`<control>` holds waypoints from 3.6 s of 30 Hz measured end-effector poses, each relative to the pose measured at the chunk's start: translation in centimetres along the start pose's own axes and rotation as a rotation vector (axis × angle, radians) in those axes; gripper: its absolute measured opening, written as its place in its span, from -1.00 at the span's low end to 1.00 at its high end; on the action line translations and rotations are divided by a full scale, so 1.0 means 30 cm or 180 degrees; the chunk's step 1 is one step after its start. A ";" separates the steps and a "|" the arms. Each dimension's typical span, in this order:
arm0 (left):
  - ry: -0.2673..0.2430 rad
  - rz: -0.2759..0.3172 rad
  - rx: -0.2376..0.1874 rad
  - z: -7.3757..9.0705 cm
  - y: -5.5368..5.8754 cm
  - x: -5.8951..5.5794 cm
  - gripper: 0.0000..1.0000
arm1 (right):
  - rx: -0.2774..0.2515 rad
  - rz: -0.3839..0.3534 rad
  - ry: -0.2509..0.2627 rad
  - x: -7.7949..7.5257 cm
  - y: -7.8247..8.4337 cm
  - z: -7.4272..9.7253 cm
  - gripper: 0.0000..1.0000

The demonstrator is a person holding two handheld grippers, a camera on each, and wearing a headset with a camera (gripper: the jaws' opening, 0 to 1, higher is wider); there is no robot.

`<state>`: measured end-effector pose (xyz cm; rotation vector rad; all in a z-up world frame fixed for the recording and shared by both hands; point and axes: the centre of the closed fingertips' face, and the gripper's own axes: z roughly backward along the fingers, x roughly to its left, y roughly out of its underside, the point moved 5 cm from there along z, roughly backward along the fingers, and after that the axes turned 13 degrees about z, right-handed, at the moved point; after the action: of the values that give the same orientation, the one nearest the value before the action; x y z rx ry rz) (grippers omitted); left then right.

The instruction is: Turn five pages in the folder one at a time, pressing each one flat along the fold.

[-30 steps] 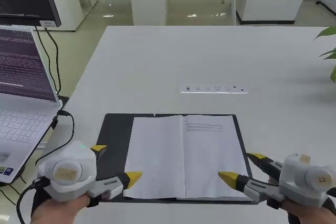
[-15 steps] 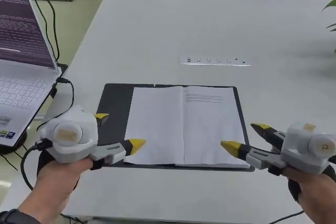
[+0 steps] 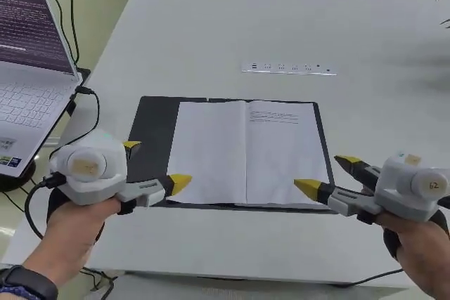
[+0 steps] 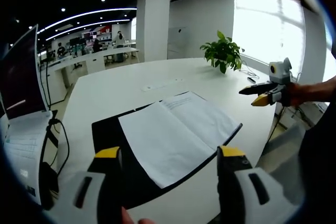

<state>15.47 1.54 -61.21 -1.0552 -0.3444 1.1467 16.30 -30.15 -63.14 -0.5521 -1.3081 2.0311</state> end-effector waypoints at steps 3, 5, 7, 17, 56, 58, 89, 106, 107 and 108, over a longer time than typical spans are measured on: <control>0.0016 -0.0005 0.0006 0.000 0.002 0.002 0.48 | -0.0011 -0.0011 0.0006 -0.002 -0.001 0.000 0.38; 0.0017 -0.0026 0.0016 -0.001 0.002 0.001 0.48 | -0.0010 -0.0042 0.0010 -0.001 -0.001 0.001 0.39; 0.0022 -0.0023 0.0011 0.000 -0.002 -0.006 0.48 | 0.0002 -0.0066 0.0012 -0.001 0.000 0.002 0.42; 0.0278 -0.0110 0.0072 -0.096 -0.023 -0.141 0.47 | 0.0005 -0.0136 0.0053 -0.006 0.016 0.051 0.40; 0.1146 -0.0876 0.0743 -0.608 0.001 -0.508 0.43 | 0.0067 -0.0196 0.0148 -0.092 0.045 0.092 0.38; 0.1178 -0.0908 0.0799 -0.631 0.011 -0.524 0.43 | 0.0067 -0.0202 0.0155 -0.094 0.046 0.096 0.38; 0.0982 -0.1162 0.1364 -0.840 0.227 -0.608 0.36 | 0.0227 -0.0305 0.0182 -0.108 0.125 0.129 0.35; 0.1037 -0.1038 0.1285 -0.838 0.215 -0.576 0.19 | 0.0240 -0.0424 0.0168 -0.126 0.158 0.104 0.26; 0.1040 -0.1011 0.1275 -0.837 0.214 -0.575 0.18 | 0.0238 -0.0432 0.0163 -0.129 0.159 0.099 0.23; 0.1045 -0.0979 0.1267 -0.837 0.213 -0.574 0.17 | 0.0240 -0.0441 0.0160 -0.133 0.160 0.095 0.21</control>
<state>22.17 -25.81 -74.45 -0.7865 -0.0117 0.7117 15.83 -36.19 -66.33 -0.4622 -1.2014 1.9322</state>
